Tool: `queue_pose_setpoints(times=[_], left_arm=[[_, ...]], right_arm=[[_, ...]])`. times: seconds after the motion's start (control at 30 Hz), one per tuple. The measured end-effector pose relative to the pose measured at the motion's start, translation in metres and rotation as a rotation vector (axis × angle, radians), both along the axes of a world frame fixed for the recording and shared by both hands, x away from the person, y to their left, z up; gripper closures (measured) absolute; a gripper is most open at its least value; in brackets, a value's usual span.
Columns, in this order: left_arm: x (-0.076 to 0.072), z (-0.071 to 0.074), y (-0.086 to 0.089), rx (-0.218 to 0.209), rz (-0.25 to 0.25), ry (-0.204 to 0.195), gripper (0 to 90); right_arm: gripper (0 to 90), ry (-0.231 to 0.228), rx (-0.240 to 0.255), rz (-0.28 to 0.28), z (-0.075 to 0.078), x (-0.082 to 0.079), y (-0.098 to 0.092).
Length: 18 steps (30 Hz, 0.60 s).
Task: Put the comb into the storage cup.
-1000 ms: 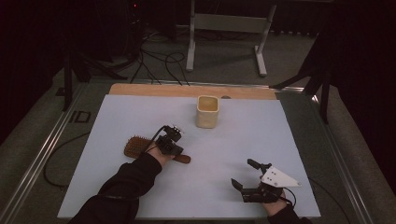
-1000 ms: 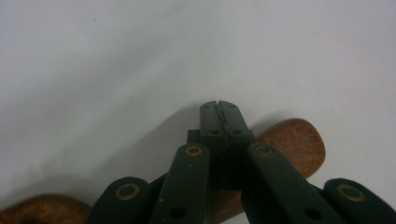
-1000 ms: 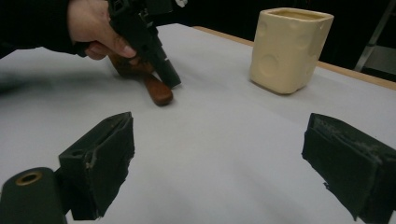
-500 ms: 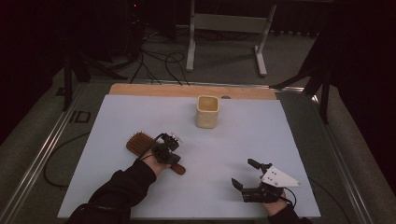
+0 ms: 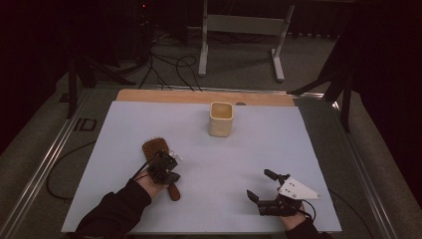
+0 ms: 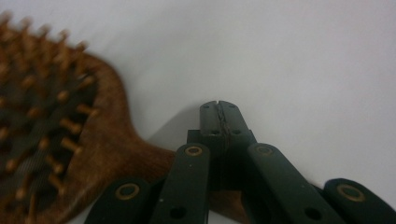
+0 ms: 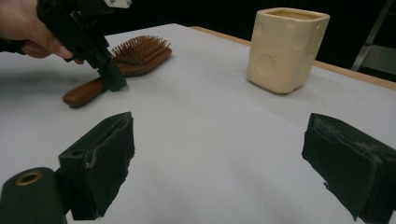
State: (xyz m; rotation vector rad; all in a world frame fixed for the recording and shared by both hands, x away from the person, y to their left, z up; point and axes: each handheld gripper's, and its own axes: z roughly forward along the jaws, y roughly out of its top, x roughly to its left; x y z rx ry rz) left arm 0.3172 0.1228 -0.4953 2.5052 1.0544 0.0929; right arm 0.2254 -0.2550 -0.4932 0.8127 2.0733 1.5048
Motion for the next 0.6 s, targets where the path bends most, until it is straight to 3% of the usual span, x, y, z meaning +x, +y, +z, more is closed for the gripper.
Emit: queue_pose_setpoints(times=[0.6], left_arm=[[-0.008, 0.003, 0.044, 0.06, 0.045, 0.005, 90.0]], right_arm=[[8.9, -0.004, -0.003, 0.002, 0.0, 0.0, 0.001]])
